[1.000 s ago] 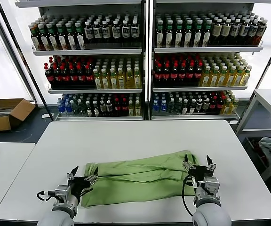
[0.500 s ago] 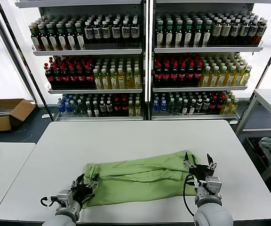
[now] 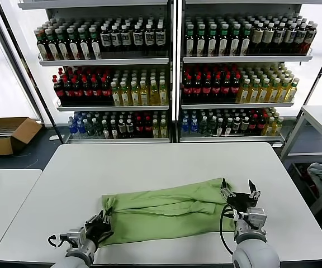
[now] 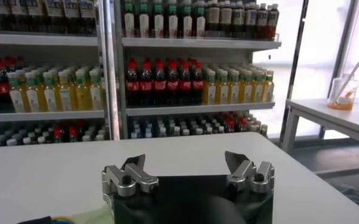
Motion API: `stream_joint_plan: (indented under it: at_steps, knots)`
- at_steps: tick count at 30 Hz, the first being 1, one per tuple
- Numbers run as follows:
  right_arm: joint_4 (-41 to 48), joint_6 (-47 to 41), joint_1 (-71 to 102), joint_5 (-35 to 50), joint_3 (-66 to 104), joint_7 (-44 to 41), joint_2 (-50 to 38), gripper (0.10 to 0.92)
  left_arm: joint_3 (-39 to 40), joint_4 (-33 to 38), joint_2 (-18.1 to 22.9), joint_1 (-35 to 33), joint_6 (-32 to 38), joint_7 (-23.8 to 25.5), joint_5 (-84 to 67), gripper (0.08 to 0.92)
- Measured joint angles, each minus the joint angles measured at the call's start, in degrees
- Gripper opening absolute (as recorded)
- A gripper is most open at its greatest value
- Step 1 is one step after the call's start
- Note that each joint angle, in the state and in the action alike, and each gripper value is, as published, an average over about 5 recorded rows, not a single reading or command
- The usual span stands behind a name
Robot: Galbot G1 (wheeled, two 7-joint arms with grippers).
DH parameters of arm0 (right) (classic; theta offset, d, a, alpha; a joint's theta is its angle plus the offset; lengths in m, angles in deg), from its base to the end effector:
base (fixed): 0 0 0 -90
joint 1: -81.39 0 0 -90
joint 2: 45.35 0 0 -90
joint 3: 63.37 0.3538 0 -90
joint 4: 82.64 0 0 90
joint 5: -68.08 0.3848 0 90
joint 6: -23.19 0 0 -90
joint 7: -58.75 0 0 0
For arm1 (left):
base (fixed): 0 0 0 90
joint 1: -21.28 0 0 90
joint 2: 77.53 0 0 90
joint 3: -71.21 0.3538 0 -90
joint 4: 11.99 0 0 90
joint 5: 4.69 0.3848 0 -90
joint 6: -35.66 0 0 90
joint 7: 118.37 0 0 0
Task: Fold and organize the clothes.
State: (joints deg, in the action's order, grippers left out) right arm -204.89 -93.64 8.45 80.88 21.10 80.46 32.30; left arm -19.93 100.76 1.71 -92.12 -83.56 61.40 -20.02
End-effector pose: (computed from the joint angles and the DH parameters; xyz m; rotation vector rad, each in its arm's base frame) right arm 0.2652 -0.0011 -0.2401 -0.2376 -2.8986 0.0411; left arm 0.2462 0.0452 -0.3245 -0.0946 -2.6120 0.0942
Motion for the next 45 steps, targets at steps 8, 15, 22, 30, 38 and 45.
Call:
stream_joint_plan:
  at_steps: [8,15,22,30,38,45]
  knots:
    - [-0.3,-0.4,-0.8,0.1,-0.2,0.1,-0.3,0.823,-2.3,1.1,-1.4,0.6,1.5,0.0,-0.1,0.096]
    - [-0.5,-0.7,-1.5,0.5,-0.3,0.1,-0.4,0.823,-8.3,1.1,-7.4,1.9,2.6,0.9,-1.4,0.096]
    - [-0.2,-0.6,-1.6,0.7,-0.3,0.0,-0.3,0.823,-17.0,-4.1,-18.7,3.2,3.9,2.2,-3.1,0.096]
    - [-0.6,-0.6,-0.9,0.6,-0.5,0.1,0.4,0.823,-22.0,-9.6,-27.7,3.9,4.0,2.7,-3.8,0.096]
    - [-1.3,-0.2,0.5,0.5,0.4,0.1,0.6,0.823,-20.8,-7.5,-26.7,4.1,2.9,2.0,-3.7,0.096]
    - [-2.2,-0.1,2.1,0.6,1.3,0.1,0.9,0.823,-14.0,-2.5,-20.9,5.3,0.9,0.1,-3.2,0.096]
